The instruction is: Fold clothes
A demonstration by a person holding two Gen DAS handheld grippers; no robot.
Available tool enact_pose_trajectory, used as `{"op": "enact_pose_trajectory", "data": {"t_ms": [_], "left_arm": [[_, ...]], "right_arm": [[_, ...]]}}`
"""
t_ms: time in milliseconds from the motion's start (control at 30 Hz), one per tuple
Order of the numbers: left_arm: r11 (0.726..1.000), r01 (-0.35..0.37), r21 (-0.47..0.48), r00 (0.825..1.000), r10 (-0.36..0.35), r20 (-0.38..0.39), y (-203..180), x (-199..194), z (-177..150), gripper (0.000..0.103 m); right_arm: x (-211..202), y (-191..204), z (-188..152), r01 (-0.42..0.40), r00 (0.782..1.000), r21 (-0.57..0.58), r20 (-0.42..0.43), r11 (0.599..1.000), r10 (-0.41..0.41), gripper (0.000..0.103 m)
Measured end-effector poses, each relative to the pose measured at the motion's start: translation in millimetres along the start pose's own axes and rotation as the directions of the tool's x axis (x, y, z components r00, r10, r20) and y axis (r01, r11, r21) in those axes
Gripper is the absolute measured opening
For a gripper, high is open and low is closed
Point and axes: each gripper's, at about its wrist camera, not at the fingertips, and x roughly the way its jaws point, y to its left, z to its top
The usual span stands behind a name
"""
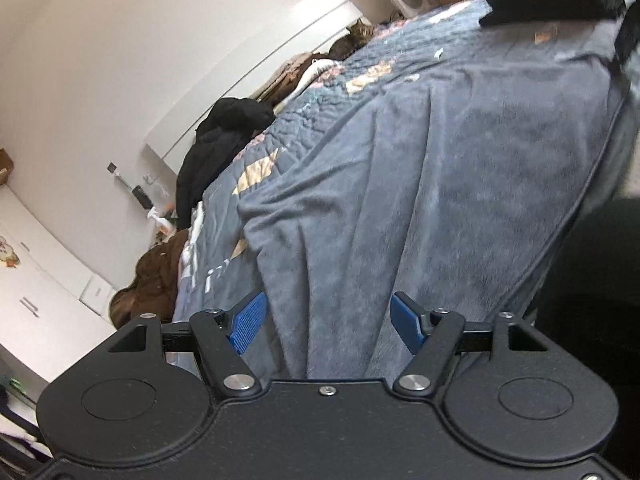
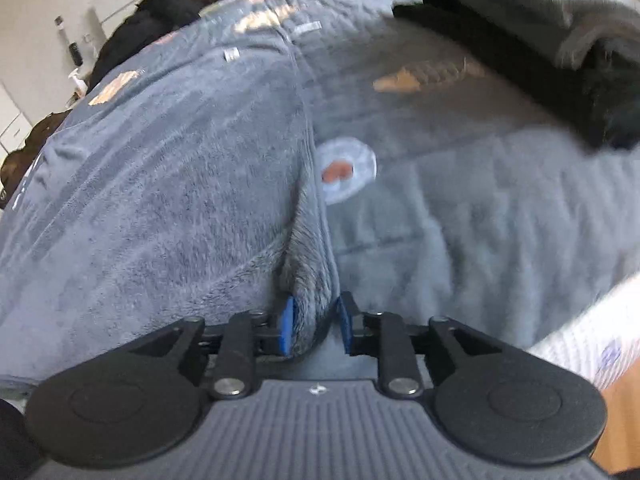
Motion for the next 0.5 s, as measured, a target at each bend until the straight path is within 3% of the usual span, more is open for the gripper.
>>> {"op": "enact_pose_trajectory", "data": {"t_ms": [100, 233, 500], "left_arm": [[0.987, -0.04, 0.156, 0.999, 0.042, -0.01, -16.0, 6.4, -18.4, 0.068], [0.937, -0.063, 0.342, 0.997, 0.075, -0.022, -38.2, 17.8, -48.1, 0.068], [0.841, -0.05, 0.539, 0.994, 0.092, -0.051, -55.0, 44.2, -97.1, 0.068]], "right_arm": [[2.3, -2.7, 1.6, -0.031, 1.0, 0.027, 0.0, 0.999, 0.031, 0.032], [6.1, -3.3, -1.6, -0.038, 0.999, 0.052, -0.008, 0.998, 0.039, 0.032], [9.6, -5.8, -2.9, -0.044, 0.999, 0.076, -0.017, 0.996, 0.046, 0.032]]}}
